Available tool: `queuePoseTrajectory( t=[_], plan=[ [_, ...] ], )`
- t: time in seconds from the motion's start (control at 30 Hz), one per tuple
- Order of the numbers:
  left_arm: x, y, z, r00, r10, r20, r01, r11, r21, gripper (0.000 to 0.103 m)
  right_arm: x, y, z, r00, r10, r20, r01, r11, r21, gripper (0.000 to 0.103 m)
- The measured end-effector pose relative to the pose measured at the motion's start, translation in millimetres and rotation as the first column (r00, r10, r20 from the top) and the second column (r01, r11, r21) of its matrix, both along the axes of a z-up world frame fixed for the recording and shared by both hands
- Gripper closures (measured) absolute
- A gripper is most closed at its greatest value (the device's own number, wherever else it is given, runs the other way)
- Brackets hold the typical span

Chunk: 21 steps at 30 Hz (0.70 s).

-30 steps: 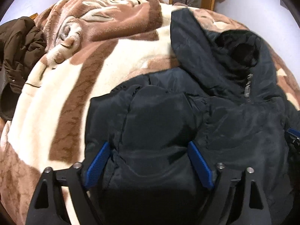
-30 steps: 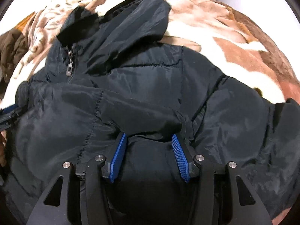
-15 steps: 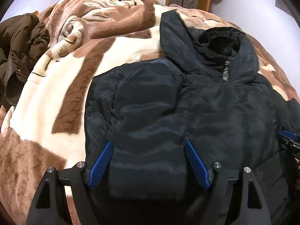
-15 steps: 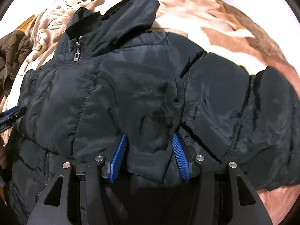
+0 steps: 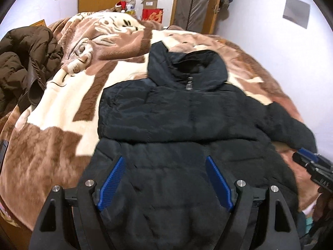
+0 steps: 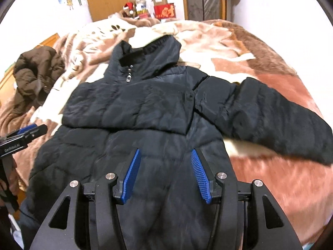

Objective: Fold large clothes
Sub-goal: 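Reach the right tool to the other sleeve cuff and grasp it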

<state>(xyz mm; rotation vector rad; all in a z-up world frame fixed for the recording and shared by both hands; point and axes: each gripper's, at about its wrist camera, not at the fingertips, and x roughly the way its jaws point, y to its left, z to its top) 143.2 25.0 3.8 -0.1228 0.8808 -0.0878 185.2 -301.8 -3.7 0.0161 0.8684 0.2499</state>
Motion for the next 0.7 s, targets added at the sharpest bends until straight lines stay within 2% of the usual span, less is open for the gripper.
queuePoseTrajectory(
  t=[0.13, 0.3, 0.4, 0.7],
  plan=[
    [-31, -16, 13, 1.0, -0.012, 0.016, 0.012, 1.0, -0.029, 0.022, -35, -7, 10, 1.0, -0.006, 0.018, 0.006, 1.0, 0.022, 0.052],
    [-48, -36, 14, 0.998, -0.056, 0.014, 0.056, 0.998, -0.034, 0.022, -54, -27, 14, 0.999, -0.04, 0.011, 0.04, 0.997, 0.068, 0.05],
    [-47, -44, 14, 0.997, -0.076, 0.009, 0.077, 0.996, -0.039, 0.022, -54, -45, 12, 0.997, -0.082, 0.005, 0.081, 0.993, 0.085, 0.044],
    [-12, -61, 8, 0.996, -0.092, 0.009, 0.092, 0.996, -0.005, 0.022, -29, -108, -10, 0.97, -0.238, -0.052, 0.243, 0.961, 0.135, 0.044]
  ],
)
